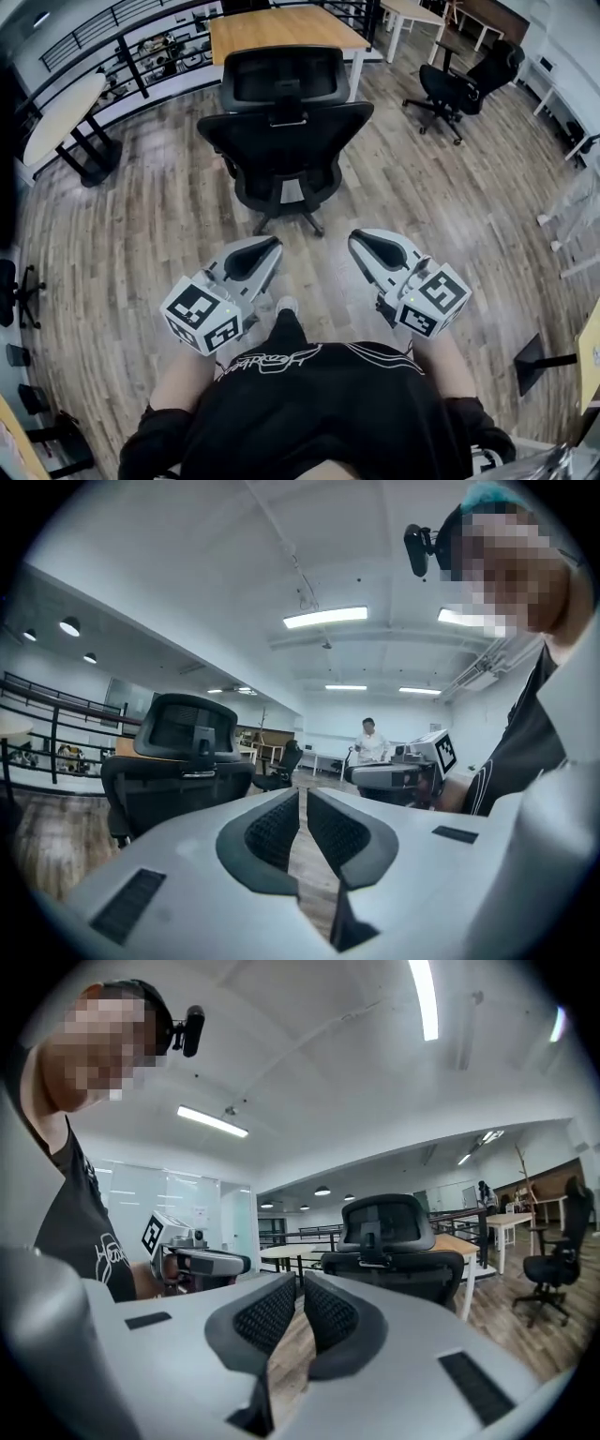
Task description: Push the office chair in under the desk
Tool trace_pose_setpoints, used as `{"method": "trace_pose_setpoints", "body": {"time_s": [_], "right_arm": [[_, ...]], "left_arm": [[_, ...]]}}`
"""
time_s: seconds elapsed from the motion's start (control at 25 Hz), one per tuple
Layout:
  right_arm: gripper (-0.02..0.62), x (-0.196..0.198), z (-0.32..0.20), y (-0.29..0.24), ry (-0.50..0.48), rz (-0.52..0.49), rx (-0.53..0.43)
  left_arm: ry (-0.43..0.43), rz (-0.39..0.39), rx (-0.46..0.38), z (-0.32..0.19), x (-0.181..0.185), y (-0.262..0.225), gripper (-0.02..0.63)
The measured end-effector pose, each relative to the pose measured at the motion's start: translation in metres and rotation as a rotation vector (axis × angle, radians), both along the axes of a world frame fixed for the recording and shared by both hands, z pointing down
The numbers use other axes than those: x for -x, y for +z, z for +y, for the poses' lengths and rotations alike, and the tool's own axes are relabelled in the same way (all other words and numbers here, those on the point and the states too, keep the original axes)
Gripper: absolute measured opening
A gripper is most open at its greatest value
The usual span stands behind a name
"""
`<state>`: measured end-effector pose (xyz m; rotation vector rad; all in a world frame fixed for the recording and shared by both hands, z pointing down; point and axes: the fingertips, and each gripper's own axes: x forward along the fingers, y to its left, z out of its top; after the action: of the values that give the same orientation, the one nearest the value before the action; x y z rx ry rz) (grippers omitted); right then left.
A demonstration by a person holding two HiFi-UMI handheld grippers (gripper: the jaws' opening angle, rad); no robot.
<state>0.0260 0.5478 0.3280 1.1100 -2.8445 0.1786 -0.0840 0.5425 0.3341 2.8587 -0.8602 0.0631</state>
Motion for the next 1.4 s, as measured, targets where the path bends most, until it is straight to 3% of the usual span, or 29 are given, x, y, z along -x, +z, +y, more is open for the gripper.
{"method": "trace_pose_setpoints", "body": {"time_s": [0.2,0.4,0.64,0.8,1.0,1.16,1.4], "right_arm": [[0.043,-0.022,-0.065,0.012,0.100,-0.013,0.058],[0.058,-0.035,-0.138,0.023,0.190,0.103,0.034],[0.196,-0.038,-0.228,0.041,0.243,0.301,0.002],[0.259,-0.036,-0.279,0.053,0.279,0.492,-0.039],[0.281,-0.045,-0.323,0.066,0.365,0.735,-0.109],[0.287,-0.054,-0.341,0.079,0.389,0.859,-0.118],[0.290,-0.077,-0.365,0.092,0.405,1.009,-0.128]], "left_arm": [[-0.075,-0.108,-0.018,-0.065,0.021,0.018,0.019],[-0.138,-0.172,-0.025,-0.140,0.053,0.027,0.105],[-0.221,-0.371,-0.113,-0.236,0.099,0.046,0.224],[-0.235,-0.439,-0.131,-0.287,0.124,0.057,0.259],[-0.241,-0.534,-0.175,-0.335,0.145,0.070,0.276],[-0.244,-0.590,-0.185,-0.357,0.157,0.082,0.280],[-0.223,-0.749,-0.271,-0.376,0.159,0.095,0.282]]}}
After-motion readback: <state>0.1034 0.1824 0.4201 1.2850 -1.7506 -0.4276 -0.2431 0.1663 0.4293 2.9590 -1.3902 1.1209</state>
